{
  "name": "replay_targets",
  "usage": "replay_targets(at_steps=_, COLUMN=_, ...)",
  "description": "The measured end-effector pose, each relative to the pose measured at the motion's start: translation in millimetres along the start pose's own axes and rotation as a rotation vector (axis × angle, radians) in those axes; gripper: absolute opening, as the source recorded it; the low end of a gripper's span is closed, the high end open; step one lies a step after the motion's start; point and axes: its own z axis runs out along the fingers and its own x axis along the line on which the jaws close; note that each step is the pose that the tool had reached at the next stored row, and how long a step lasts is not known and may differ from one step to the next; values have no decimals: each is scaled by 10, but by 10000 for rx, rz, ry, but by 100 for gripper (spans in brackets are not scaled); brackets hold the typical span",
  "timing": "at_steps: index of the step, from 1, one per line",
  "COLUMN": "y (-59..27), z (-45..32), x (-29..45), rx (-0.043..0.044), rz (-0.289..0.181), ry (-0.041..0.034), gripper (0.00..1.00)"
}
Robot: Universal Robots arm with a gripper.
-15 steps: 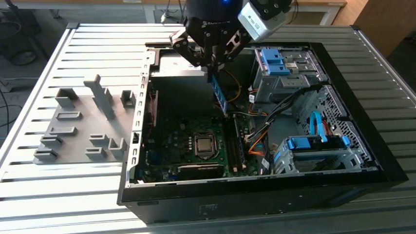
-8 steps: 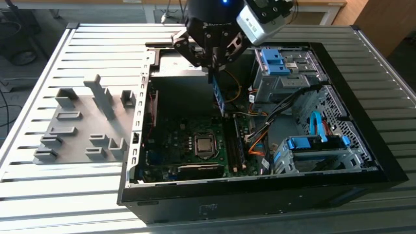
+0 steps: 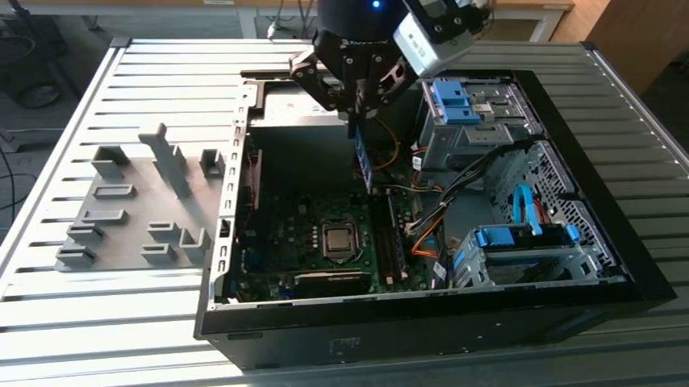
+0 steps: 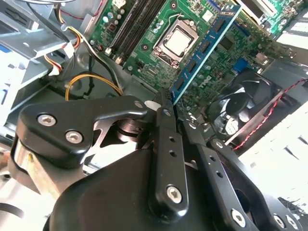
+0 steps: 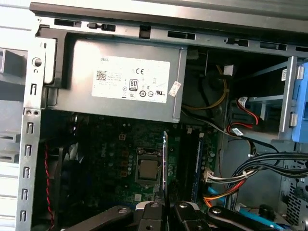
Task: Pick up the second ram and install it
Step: 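Insert the second ram into the second slot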
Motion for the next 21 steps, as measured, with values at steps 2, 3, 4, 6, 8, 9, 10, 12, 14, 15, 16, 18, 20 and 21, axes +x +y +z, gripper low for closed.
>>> replay_targets(at_steps=2, y=1, z=9, x=-30, rx=1, rz=64, ry=3, gripper=14)
replay_targets(at_steps=3, y=1, z=14, x=-48, rx=1, rz=83, ry=4, gripper=14)
replay_targets(at_steps=4, y=0, z=20, x=-68, rx=1, rz=99, ry=4, gripper=14)
replay_targets(at_steps=6, y=-1, z=34, x=-104, rx=0, rz=133, ry=4, gripper=14)
replay_targets(at_steps=8, y=-2, z=47, x=-135, rx=0, rz=164, ry=5, gripper=14)
replay_targets(at_steps=9, y=-3, z=54, x=-149, rx=0, rz=180, ry=6, gripper=14)
replay_targets(at_steps=10, y=-4, z=61, x=-163, rx=1, rz=199, ry=7, gripper=14)
replay_targets(at_steps=12, y=-6, z=76, x=-200, rx=2, rz=235, ry=8, gripper=14)
replay_targets(at_steps=14, y=-9, z=94, x=-246, rx=2, rz=271, ry=10, gripper=14)
replay_targets(at_steps=15, y=-11, z=103, x=-268, rx=2, rz=289, ry=10, gripper=14)
replay_targets(at_steps=16, y=-12, z=113, x=-290, rx=3, rz=305, ry=11, gripper=14)
replay_targets(at_steps=18, y=-14, z=133, x=-315, rx=2, rz=332, ry=12, gripper=14)
replay_targets(at_steps=20, y=-14, z=157, x=-325, rx=2, rz=346, ry=12, gripper=14)
replay_targets(at_steps=21, y=-14, z=175, x=-326, rx=1, rz=346, ry=12, gripper=14)
